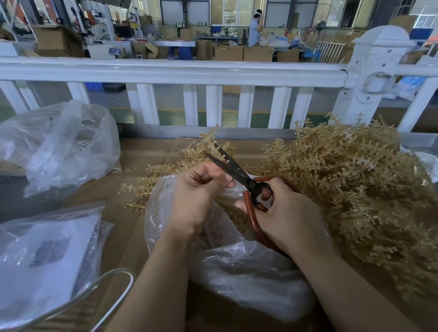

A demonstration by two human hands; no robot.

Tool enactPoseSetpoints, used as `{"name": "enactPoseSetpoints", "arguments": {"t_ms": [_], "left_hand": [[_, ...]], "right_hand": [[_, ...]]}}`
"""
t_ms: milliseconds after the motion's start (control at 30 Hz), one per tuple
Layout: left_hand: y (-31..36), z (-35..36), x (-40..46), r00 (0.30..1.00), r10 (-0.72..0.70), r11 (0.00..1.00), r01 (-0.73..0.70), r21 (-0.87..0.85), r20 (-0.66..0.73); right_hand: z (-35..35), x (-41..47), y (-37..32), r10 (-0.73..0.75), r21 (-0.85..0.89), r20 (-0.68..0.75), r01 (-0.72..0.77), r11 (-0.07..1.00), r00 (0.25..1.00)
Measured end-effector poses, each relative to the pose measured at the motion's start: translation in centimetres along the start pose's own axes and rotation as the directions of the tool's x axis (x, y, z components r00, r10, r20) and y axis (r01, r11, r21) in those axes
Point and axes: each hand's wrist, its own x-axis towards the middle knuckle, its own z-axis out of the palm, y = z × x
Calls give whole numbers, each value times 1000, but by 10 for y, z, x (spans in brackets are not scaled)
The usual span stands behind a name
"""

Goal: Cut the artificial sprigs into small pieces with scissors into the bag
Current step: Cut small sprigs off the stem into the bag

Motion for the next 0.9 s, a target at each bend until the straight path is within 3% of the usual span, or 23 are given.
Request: {"name": "enactPoseSetpoints", "arguments": {"t_ms": [900], "left_hand": [[3,2,-2,997,-19,994,27,-106,74]], "right_hand": [[-5,-2,-2,-66,95,-15,67,993,998]]}}
